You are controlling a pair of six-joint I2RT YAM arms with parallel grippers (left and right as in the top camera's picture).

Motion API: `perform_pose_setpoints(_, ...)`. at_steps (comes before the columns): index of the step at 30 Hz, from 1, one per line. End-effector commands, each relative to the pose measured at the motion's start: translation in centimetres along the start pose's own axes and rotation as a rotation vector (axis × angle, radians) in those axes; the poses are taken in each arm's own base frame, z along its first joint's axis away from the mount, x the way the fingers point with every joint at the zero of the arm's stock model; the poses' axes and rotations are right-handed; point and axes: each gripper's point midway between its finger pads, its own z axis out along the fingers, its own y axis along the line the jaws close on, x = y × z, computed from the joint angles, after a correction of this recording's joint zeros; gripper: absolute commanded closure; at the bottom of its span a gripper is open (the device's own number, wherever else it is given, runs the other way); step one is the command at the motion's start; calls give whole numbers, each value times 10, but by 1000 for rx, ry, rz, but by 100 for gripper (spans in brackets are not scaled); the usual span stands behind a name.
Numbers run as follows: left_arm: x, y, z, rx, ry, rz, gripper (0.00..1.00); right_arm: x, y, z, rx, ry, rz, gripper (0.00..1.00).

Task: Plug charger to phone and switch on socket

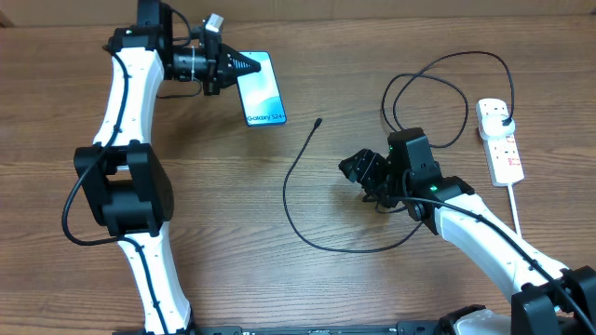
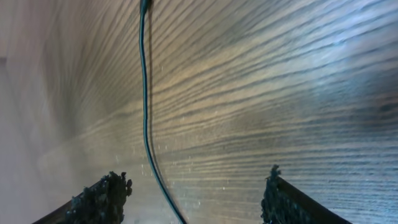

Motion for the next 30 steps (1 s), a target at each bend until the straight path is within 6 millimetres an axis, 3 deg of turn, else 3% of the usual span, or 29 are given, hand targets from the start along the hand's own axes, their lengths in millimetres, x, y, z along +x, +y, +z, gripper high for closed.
perform_pose_setpoints(1,11,-43,-14,119,13,80,96,-1,13,-4,-35,27,-58,30)
perform_pose_setpoints(10,15,-44,-15,129,24,44,96,-21,44,-27,12,33,-91,43)
perform_pose_setpoints(17,15,-44,-15,128,24,43,96,-46,77,-27,7,28,-108,46)
perform_pose_setpoints(22,15,-44,-14,128,25,44,96,-66,91,-8,30,48,-94,48)
perform_pose_setpoints(30,15,-44,-14,128,25,44,96,-86,98,45,60,116,-11,53)
